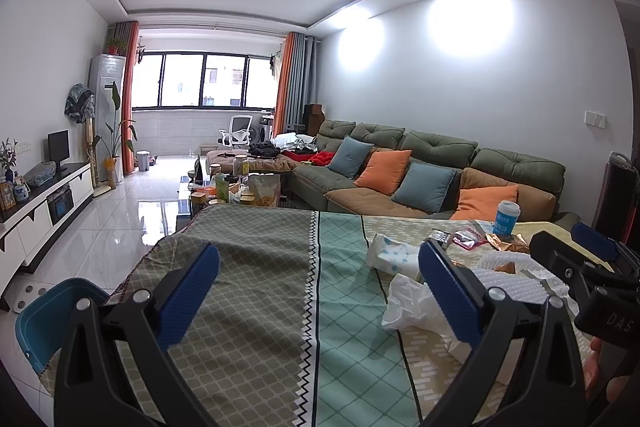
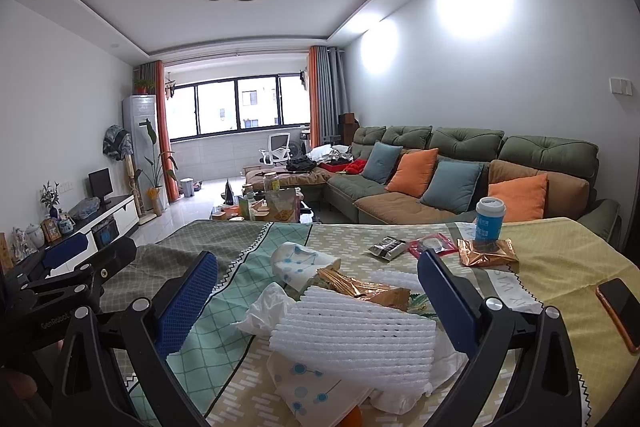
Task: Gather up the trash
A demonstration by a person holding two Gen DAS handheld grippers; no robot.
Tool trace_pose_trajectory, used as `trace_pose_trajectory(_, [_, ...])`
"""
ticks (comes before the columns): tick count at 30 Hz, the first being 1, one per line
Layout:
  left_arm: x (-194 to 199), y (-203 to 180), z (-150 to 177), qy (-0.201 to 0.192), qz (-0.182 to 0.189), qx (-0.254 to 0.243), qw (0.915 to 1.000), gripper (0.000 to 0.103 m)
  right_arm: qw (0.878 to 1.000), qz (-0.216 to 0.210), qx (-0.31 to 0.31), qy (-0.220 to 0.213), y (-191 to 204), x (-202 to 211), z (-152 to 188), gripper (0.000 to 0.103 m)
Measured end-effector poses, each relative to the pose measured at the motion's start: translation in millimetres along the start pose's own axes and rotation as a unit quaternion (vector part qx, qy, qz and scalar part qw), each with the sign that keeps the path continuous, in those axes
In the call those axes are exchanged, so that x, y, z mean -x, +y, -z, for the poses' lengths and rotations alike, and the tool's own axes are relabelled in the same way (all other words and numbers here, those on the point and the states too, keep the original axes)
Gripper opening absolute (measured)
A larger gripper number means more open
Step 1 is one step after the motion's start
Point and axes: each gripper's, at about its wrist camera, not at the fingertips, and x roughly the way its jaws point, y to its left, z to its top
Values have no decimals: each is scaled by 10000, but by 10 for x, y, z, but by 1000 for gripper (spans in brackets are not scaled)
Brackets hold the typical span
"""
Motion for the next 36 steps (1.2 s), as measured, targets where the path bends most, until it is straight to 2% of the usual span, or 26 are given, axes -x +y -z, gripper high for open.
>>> trace_pose_trajectory(36, [-38, -26, 70, 73, 46, 0, 10000, 100, 10000, -25, -37, 34, -7, 24, -2, 99])
